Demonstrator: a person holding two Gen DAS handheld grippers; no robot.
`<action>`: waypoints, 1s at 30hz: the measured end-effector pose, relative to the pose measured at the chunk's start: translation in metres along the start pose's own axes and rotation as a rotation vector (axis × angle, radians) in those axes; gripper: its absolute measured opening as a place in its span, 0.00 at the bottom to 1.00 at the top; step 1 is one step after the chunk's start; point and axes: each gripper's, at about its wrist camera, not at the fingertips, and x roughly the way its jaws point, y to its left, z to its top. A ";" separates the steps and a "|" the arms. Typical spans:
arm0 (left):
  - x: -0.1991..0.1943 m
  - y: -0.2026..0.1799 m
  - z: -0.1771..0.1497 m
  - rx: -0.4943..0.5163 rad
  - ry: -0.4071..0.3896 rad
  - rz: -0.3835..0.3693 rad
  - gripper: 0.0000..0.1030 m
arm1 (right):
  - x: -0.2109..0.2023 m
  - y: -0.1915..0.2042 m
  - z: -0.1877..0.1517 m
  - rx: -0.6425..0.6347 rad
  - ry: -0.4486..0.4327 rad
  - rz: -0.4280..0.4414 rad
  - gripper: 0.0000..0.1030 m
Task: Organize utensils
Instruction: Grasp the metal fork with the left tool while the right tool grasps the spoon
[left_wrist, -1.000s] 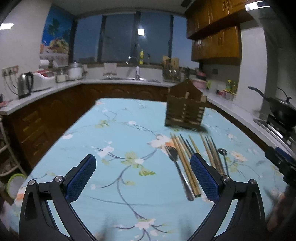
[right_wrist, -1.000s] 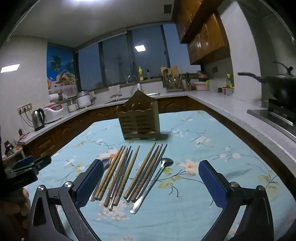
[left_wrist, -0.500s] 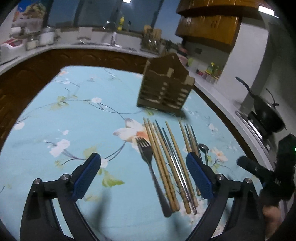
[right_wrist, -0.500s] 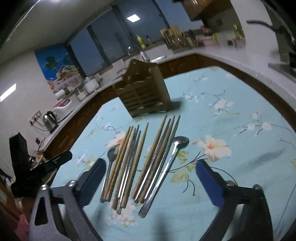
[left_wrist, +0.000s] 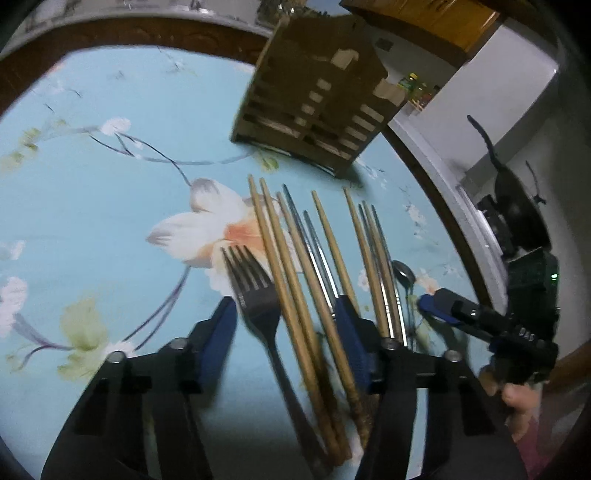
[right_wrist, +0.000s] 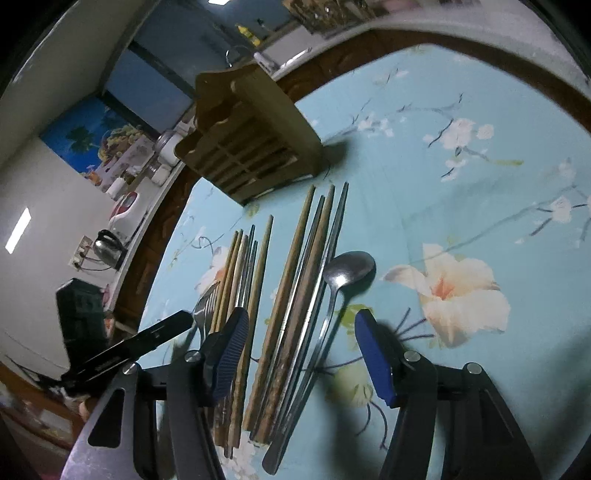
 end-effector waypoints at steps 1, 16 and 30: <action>0.003 0.002 0.001 -0.006 0.011 -0.014 0.45 | 0.004 -0.003 0.002 0.007 0.012 0.010 0.59; 0.005 0.031 0.013 -0.050 0.047 -0.113 0.07 | 0.016 -0.032 0.015 0.143 0.016 0.107 0.03; -0.084 0.009 0.021 -0.026 -0.158 -0.181 0.02 | -0.063 0.031 0.037 -0.054 -0.206 0.091 0.03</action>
